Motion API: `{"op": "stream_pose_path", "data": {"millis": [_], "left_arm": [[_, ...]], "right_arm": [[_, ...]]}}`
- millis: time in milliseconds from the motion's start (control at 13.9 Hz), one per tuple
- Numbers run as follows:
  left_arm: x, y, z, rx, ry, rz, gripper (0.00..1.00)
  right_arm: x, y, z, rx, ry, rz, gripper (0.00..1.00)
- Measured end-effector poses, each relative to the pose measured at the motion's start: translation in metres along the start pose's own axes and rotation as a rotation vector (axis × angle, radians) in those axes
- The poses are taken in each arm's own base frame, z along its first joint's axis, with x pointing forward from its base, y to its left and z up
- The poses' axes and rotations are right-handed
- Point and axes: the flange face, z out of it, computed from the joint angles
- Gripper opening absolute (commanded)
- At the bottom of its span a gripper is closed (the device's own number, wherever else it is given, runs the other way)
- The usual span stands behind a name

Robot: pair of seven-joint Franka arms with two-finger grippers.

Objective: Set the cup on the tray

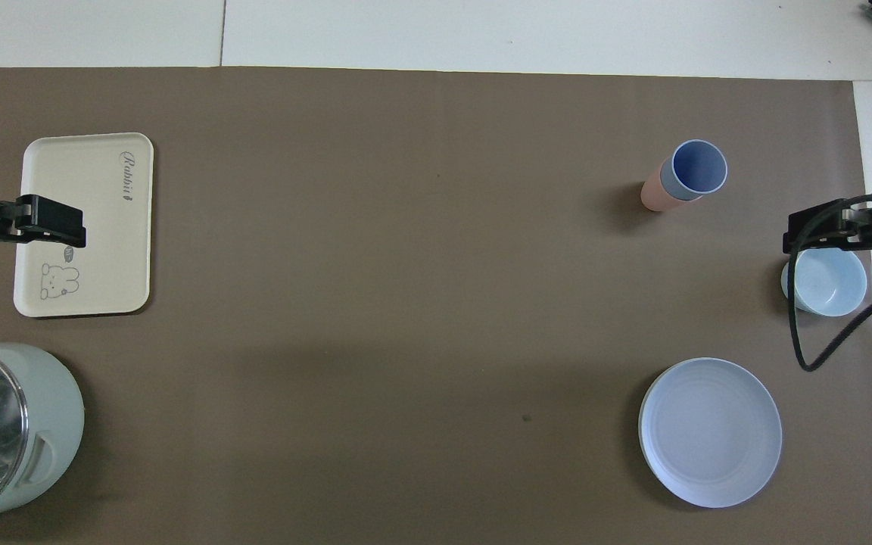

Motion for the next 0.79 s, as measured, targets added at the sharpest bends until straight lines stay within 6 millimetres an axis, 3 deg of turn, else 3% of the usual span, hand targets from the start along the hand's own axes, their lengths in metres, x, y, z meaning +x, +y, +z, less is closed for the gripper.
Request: {"op": "stream_pose_path", "data": {"millis": [215, 431, 575, 790], "left_arm": [[0.000, 0.000, 0.000, 0.000, 0.000, 0.000, 1.00], [0.000, 0.000, 0.000, 0.000, 0.000, 0.000, 1.00], [0.000, 0.000, 0.000, -0.001, 0.000, 0.000, 1.00], [0.000, 0.000, 0.000, -0.001, 0.000, 0.000, 1.00]], "right_arm": [[0.003, 0.000, 0.002, 0.003, 0.024, -0.075, 1.00], [0.013, 0.008, 0.019, 0.052, 0.101, -0.235, 1.00], [0.020, 0.027, 0.040, 0.109, 0.169, -0.352, 1.00], [0.030, 0.074, 0.083, 0.199, 0.301, -0.558, 1.00]]}}
